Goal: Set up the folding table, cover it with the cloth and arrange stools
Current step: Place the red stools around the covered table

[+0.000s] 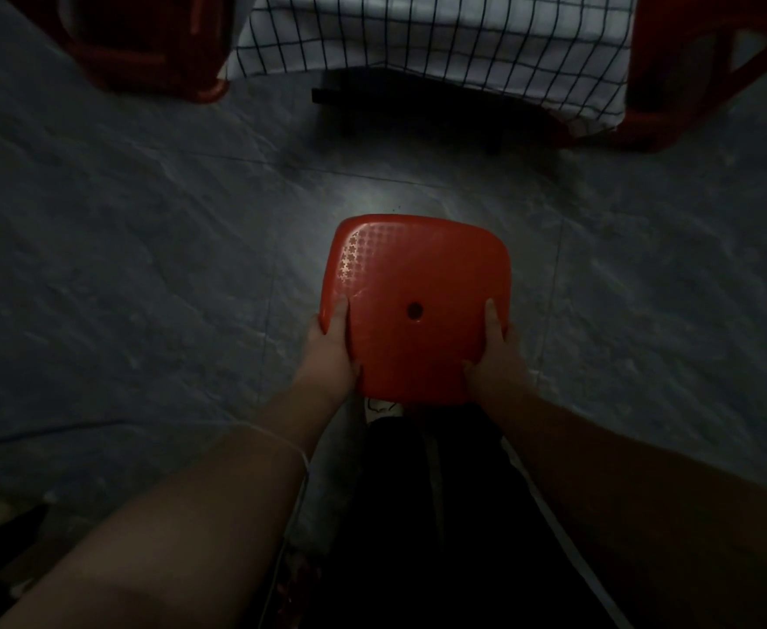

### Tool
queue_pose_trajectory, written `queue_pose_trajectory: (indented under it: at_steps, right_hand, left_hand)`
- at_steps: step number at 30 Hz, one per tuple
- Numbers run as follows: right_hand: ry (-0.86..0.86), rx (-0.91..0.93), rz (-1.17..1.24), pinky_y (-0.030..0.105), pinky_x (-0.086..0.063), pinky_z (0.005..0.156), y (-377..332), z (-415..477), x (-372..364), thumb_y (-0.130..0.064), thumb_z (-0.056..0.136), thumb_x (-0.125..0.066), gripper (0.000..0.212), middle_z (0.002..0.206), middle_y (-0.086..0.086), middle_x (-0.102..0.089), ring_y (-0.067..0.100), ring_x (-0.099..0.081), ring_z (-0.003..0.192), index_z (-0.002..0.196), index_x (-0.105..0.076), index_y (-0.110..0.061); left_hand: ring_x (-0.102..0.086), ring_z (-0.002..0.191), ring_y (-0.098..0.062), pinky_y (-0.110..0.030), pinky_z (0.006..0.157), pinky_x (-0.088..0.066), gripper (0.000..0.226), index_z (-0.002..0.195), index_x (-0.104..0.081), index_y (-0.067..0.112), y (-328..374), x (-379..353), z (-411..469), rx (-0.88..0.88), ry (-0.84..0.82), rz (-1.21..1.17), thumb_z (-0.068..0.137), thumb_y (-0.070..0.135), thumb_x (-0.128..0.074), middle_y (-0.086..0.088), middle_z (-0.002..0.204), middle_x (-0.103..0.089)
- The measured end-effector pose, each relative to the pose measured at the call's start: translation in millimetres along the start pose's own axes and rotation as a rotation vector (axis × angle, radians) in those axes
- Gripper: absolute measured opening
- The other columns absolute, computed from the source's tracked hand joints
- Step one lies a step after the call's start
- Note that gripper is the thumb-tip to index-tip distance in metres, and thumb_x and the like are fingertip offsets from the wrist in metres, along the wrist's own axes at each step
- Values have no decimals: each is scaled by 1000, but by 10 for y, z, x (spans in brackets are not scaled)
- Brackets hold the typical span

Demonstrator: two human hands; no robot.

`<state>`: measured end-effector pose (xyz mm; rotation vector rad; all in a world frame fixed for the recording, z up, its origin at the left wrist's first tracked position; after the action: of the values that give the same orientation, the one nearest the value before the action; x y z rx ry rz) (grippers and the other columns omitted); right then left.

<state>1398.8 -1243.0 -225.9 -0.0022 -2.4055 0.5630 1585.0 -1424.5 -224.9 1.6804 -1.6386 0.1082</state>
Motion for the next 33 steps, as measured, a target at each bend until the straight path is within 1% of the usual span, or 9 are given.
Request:
queue_pose_trajectory:
  at_steps: [3,6,9,11,13,18,21,26,33]
  right_hand:
    - [-25,-55,-22,47,-37,110,-37,7,5,-25,92,-63,94,159,20,-14,37,-36,139,159,3,-35]
    - [-17,-78,-18,51,-37,112,-138,-31,211,-33,87,-57,75,150,22,-35,41,-41,134,155,-29,-20]
    - [45,15,-9,46,-45,103,-392,-157,666,-40,75,-42,72,129,22,-59,39,-57,118,138,-54,-9]
    - [99,97,-10,40,-45,100,-716,-435,1141,-33,82,-49,58,123,23,-64,38,-60,113,131,-60,-5]
    - [167,157,-72,38,-40,104,-957,-736,1639,-17,89,-60,48,129,26,-61,39,-57,120,134,-57,1]
    - [347,269,-138,45,-35,114,-1356,-1448,2834,-17,86,-61,63,143,24,-52,39,-48,132,145,-45,0]
    - [458,318,-152,48,-37,112,-1600,-1893,3559,-28,86,-54,65,144,19,-51,38,-45,132,147,-44,-8]
    - [641,331,-202,49,-28,118,-1879,-2598,4628,-43,84,-44,73,153,15,-41,36,-33,143,152,-39,-16]
    - [820,310,-196,47,-20,122,-1714,-3251,5873,-40,96,-48,66,163,6,-26,29,-16,151,157,-26,-26]
  left_hand:
    - [-37,138,-38,-45,116,-33,99,158,-3,31,13,45,-9,0,-27,102,86,17,-69,-19,156,-14]
    - [-36,138,-42,-51,113,-35,86,157,-9,25,148,248,-77,14,-22,195,89,23,-62,-23,157,-19]
    - [-44,129,-41,-47,108,-38,72,153,-26,11,467,653,-233,-31,35,207,88,18,-56,-23,145,-41]
    - [-44,131,-40,-44,110,-37,67,150,-31,6,745,978,-400,-75,84,251,89,18,-56,-24,144,-44]
    - [-42,133,-39,-45,111,-36,68,151,-30,5,1087,1316,-605,-126,130,273,89,20,-56,-23,146,-43]
    - [-36,139,-34,-46,114,-34,74,154,-25,9,2137,2110,-1236,-316,268,400,88,28,-53,-18,154,-36]
    - [-37,138,-32,-47,112,-35,71,153,-27,15,2925,2460,-1649,-432,331,476,88,39,-45,-15,153,-36]
    - [-28,144,-34,-52,114,-32,68,154,-23,21,4225,2800,-2308,-588,415,588,94,40,-49,-10,159,-29]
    - [-16,150,-34,-52,120,-21,67,157,-16,24,5856,2803,-3100,-786,497,643,99,44,-42,-8,164,-19]
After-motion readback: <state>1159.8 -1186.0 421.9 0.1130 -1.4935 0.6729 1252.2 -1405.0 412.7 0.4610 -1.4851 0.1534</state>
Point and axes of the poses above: each hand's wrist, its own z-axis towards the middle knuckle, its own x-axis out of the back of the hand, y = z × x, the point moved 9 cm from there along z, towards the middle knuckle
